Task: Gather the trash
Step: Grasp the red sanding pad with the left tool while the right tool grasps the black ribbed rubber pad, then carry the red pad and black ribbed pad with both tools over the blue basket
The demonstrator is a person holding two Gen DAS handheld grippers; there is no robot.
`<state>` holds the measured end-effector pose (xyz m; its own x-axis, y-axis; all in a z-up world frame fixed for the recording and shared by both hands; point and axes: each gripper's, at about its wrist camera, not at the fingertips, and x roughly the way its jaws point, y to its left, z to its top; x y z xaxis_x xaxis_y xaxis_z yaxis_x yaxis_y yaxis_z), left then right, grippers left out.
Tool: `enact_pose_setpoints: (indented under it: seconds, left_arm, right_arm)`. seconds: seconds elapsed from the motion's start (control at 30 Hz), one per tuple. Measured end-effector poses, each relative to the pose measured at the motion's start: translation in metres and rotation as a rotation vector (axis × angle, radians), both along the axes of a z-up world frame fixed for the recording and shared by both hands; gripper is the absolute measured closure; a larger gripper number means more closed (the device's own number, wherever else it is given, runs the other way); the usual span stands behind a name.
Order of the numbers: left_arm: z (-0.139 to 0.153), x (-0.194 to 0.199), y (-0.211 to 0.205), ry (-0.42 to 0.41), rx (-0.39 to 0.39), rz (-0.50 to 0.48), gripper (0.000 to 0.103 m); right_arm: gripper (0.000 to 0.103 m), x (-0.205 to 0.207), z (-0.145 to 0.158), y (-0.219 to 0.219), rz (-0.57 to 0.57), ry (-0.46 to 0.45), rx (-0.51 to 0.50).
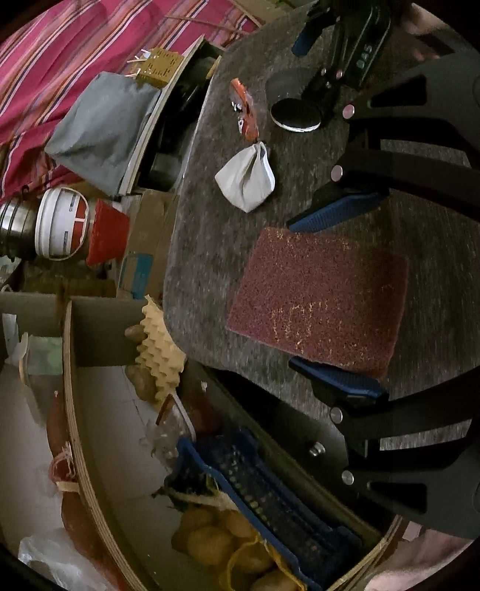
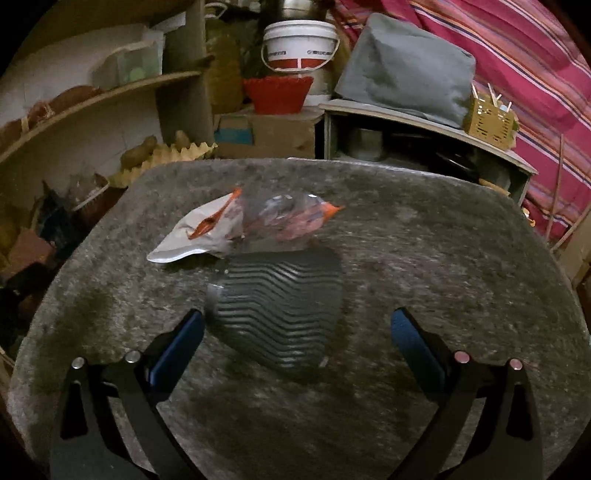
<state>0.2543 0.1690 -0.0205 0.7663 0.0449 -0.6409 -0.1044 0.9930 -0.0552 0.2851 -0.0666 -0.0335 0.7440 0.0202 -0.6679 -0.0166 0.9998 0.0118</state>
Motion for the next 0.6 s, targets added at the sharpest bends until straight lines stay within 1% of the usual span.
enact_pose_setpoints:
  seconds: [0.1,0.17,0.2,0.23,0.3,0.4,0.5,0.6]
  left_arm:
    - [0.002,0.0,0.004,-0.003,-0.015,0.004,0.037]
    - [0.003,0.001,0.004,-0.004,-0.02,0.004,0.037]
    - [0.003,0.001,0.004,-0.005,-0.018,0.004,0.037]
    - [0.004,0.001,0.002,-0.008,-0.011,0.002,0.037]
    - [0.005,0.001,-0.001,-0.014,-0.004,0.0,0.037]
    - [0.006,0.001,-0.007,-0.015,-0.002,-0.005,0.037]
    - [0.004,-0.001,-0.015,-0.013,0.007,-0.013,0.037]
    - [-0.002,-0.001,-0.027,0.0,0.025,-0.023,0.037]
  right_arm:
    - [0.005,0.008,-0.006,0.005,0.003,0.029,-0.021]
    - [0.009,0.011,-0.01,0.007,0.027,0.049,-0.012]
    - [0.021,0.011,-0.011,0.006,0.041,0.055,0.001]
    - [0.027,0.011,-0.011,0.004,0.057,0.06,0.022]
    - [0.027,0.009,-0.009,0.001,0.08,0.05,0.044]
    - [0.027,0.004,-0.006,-0.006,0.092,0.042,0.037]
    - [0.027,-0.011,0.003,-0.023,0.081,0.018,0.012]
    - [0.027,-0.03,0.017,-0.051,0.067,-0.015,-0.004]
